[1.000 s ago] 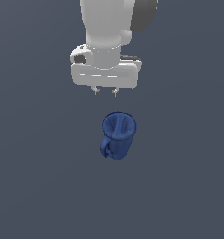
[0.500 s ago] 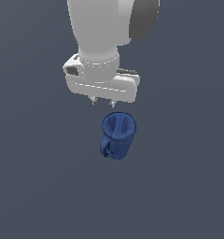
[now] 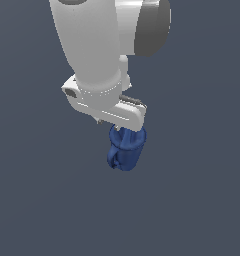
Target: Pick up the object and move it to a goal position.
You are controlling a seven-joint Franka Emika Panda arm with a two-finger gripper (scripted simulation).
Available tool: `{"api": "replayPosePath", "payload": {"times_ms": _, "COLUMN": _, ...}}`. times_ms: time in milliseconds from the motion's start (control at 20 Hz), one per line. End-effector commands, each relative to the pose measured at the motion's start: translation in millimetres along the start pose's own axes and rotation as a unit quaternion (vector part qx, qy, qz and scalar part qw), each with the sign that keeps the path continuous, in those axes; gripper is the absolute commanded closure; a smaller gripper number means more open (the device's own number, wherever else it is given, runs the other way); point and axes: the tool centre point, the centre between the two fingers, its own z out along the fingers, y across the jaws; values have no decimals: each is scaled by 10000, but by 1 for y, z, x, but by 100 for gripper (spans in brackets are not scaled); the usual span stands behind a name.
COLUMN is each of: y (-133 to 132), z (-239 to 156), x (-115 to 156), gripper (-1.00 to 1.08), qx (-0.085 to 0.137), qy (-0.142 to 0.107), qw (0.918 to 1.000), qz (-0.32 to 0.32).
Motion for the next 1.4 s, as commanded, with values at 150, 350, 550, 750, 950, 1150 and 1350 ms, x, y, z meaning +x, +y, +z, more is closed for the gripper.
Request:
{"api": "replayPosePath", "payload": {"times_ms": 150, "y": -6, "z": 10, "x": 20, "gripper": -20, "qx": 12, "qy": -170, "qw": 9987, "qz": 488}}
{"api": "replayPosePath", "payload": {"times_ms": 350, "y": -10, "z": 19, "x": 33, "gripper": -20, "qx": 10, "qy": -293, "qw": 9961, "qz": 830}}
{"api": "replayPosePath", "payload": {"times_ms": 550, "y": -14, "z": 29, "x": 45, "gripper": -20, "qx": 1, "qy": -415, "qw": 9923, "qz": 1163}}
{"api": "replayPosePath", "payload": {"times_ms": 750, "y": -17, "z": 40, "x": 54, "gripper": -20, "qx": -18, "qy": -537, "qw": 9874, "qz": 1487}}
{"api": "replayPosePath", "payload": {"times_ms": 950, "y": -20, "z": 52, "x": 62, "gripper": -20, "qx": -44, "qy": -655, "qw": 9816, "qz": 1794}}
{"api": "replayPosePath", "payload": {"times_ms": 1150, "y": -22, "z": 62, "x": 67, "gripper": -20, "qx": -72, "qy": -751, "qw": 9760, "qz": 2041}}
{"api": "replayPosePath", "payload": {"times_ms": 1350, "y": -24, "z": 70, "x": 70, "gripper": -20, "qx": -97, "qy": -822, "qw": 9715, "qz": 2221}}
